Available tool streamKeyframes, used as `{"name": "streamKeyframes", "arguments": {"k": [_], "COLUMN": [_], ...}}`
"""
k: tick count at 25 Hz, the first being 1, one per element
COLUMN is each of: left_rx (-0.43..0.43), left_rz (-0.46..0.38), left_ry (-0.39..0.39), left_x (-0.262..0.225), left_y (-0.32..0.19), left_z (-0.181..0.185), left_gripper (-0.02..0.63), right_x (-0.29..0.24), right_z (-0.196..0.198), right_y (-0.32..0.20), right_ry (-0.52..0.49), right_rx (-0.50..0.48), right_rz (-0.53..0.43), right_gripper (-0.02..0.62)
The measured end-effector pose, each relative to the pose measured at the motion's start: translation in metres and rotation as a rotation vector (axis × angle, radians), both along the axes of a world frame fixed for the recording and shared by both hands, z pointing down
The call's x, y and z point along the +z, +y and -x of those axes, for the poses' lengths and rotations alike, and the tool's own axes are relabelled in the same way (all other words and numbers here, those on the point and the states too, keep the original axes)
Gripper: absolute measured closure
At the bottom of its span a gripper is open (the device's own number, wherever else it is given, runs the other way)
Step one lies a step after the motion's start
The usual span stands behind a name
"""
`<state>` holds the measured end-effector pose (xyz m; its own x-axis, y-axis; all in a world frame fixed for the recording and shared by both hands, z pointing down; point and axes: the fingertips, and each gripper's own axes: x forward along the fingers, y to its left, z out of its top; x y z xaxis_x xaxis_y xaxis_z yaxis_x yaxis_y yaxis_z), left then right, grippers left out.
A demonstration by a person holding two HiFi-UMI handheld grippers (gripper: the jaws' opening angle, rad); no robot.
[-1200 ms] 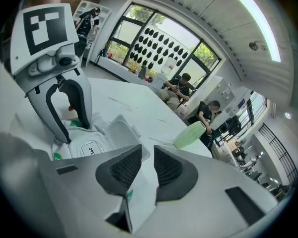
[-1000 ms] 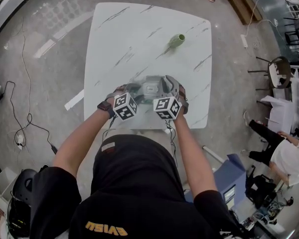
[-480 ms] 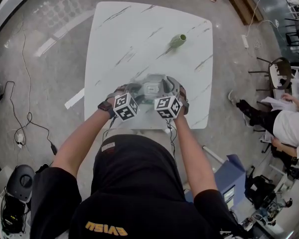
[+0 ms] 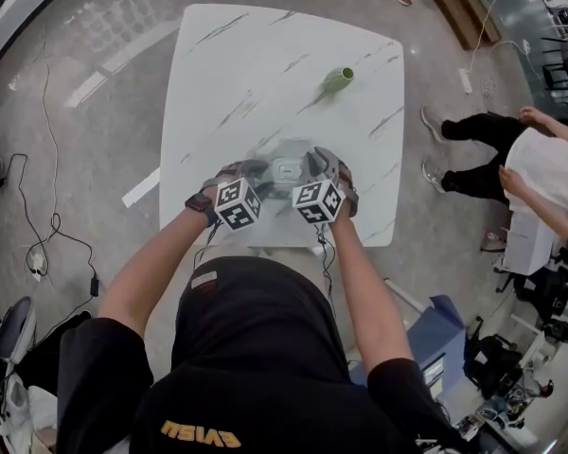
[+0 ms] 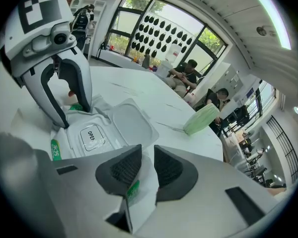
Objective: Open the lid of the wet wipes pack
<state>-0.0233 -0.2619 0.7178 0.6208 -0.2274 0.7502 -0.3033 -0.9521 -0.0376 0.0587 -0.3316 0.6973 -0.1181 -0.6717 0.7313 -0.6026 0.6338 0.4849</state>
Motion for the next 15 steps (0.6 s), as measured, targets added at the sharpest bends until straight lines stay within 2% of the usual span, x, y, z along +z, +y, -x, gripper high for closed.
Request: {"name": "streamKeyframes", "arguments": {"k": [5,8,15], "left_rx": [0.002,0.002,0.007], "left_rz": [0.002,0.002,0.001], "left_ry": [0.0,0.001,-0.001], "left_x": [0.002,0.001,0.003], "left_y": [0.001,0.0,-0.001], "left_z": [0.001,0.0,0.0], "left_gripper": [0.428,0.428,0.428], "right_x": [0.015,0.017,0.027], "right_z": [0.01,0.009,0.009], "right_y": [0.007,0.007,0.007], "right_ry": [0.123,0.119,0.181], "right_rx": [-0.124,-0.132,-0.226], "right_rz": [0.047,0.058,0.11], "right_gripper": [0.594,0.594,0.597]}}
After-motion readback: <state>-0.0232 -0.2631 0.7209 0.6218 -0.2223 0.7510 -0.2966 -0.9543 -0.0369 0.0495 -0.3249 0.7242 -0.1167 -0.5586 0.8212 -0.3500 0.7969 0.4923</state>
